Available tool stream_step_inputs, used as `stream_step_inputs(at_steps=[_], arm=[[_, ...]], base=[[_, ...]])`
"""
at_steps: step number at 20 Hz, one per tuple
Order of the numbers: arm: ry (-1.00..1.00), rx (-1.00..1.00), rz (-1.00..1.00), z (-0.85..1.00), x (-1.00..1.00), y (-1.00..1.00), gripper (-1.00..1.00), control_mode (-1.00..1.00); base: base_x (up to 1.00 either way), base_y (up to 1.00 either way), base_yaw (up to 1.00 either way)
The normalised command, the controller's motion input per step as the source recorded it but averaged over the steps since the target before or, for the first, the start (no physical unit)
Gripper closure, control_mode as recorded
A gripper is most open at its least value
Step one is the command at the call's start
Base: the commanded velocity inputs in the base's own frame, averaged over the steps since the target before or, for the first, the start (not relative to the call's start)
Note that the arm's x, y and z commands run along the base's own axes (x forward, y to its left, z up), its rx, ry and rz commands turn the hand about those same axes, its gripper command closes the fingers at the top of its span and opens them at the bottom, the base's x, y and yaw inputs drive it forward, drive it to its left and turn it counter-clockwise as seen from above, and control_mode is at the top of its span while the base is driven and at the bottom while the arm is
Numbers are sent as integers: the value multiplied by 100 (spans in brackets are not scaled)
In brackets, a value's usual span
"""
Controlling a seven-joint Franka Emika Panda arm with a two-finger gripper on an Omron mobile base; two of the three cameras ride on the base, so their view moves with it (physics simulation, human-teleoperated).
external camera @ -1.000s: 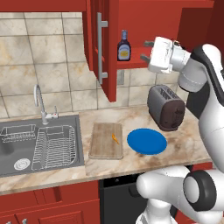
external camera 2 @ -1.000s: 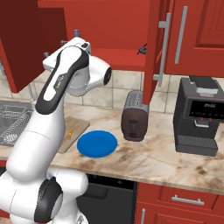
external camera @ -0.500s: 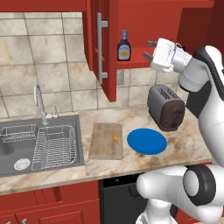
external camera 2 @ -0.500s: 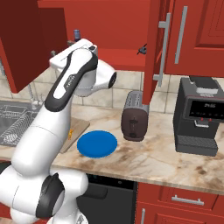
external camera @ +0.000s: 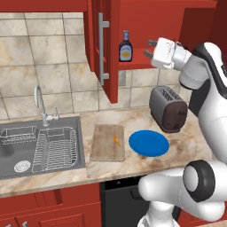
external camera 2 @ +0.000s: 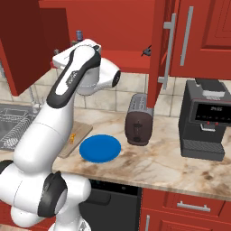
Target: Pick the shrimp from the plate and place it on the cutting board. Then pick the condiment bottle from the cabinet and place it next to the cutting board.
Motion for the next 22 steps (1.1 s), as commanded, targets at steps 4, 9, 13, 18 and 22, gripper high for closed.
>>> stream_step_inputs(at_steps=[4,9,13,18,22], arm=[[8,0,0,12,11,0,-100,-100],[8,0,0,8,12,0,-100,-100],[7,0,0,2,11,0,-100,-100],[4,0,0,0,12,0,-100,-100],[1,0,0,0,13,0,-100,-100]], base=[[0,0,0],[0,0,0],[0,0,0],[0,0,0],[0,0,0]])
